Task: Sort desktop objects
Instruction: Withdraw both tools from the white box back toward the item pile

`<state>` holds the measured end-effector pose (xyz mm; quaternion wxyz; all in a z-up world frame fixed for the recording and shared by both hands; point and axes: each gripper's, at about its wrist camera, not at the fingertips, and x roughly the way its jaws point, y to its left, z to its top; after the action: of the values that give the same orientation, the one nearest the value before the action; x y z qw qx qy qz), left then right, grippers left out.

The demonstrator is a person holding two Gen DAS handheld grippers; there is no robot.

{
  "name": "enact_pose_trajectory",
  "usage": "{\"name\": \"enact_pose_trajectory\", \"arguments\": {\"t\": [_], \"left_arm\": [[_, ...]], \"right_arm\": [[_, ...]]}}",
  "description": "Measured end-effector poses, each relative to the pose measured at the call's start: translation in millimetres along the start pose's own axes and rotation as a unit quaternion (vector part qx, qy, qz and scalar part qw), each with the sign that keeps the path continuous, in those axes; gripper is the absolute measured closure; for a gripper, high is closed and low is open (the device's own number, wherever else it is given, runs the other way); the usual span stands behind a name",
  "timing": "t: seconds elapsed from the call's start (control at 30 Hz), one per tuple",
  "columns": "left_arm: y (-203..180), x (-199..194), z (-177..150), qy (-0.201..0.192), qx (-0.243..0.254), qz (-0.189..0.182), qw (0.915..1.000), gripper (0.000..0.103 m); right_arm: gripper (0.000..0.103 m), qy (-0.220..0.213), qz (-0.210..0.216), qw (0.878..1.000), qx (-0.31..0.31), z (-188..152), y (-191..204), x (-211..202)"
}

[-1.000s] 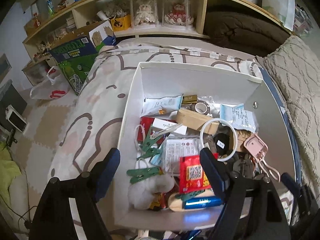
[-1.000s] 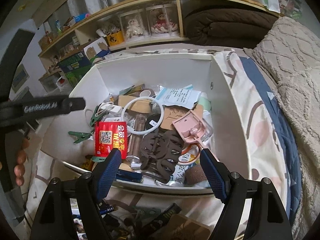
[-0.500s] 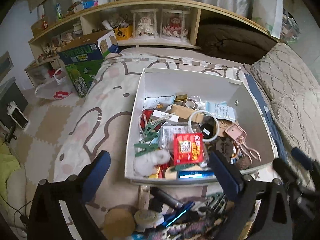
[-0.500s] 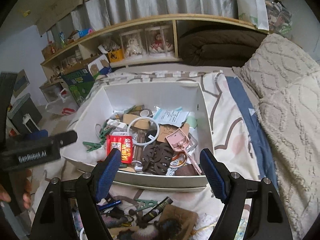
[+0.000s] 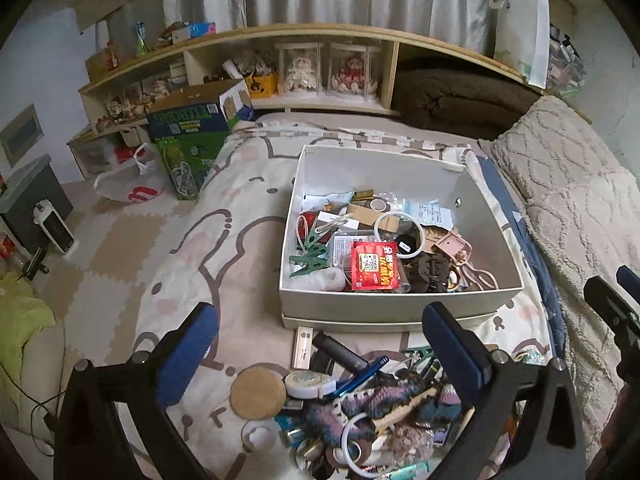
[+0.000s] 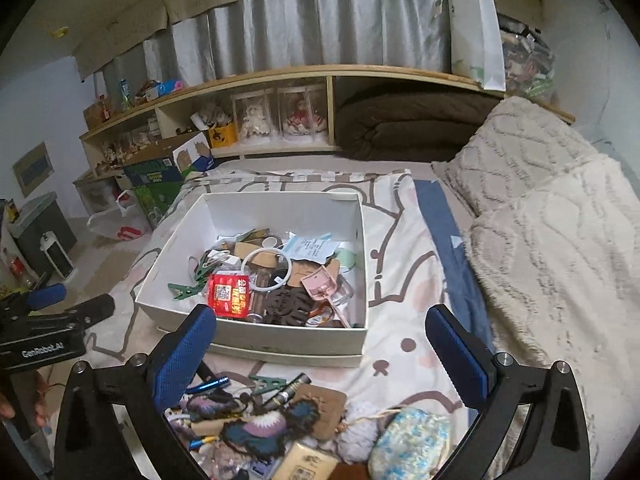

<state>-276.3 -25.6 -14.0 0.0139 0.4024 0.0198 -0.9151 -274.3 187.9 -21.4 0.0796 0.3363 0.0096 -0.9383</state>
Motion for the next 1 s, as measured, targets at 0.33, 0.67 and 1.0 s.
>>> {"name": "enact_pose_trajectory", "arguments": {"t": [0.33, 0.67, 1.0], "left_arm": [[-1, -47, -9, -0.032, 0.002, -0.011, 0.9994, 0.000], [-4, -76, -24, -0.049, 0.003, -0.025, 0.9985, 0.000], [7, -99, -41, -0.069, -0.007, -0.046, 0.9965, 0.000]], "right_arm": [[0.000, -0.018, -0.003, 1.000, -0.012, -10, 2, -39], [0.000, -0.031, -0.004, 0.999, -0.017, -19, 6, -62], [0.000, -0.034, 0.003, 0.999, -0.009, -45, -4, -76]]}}
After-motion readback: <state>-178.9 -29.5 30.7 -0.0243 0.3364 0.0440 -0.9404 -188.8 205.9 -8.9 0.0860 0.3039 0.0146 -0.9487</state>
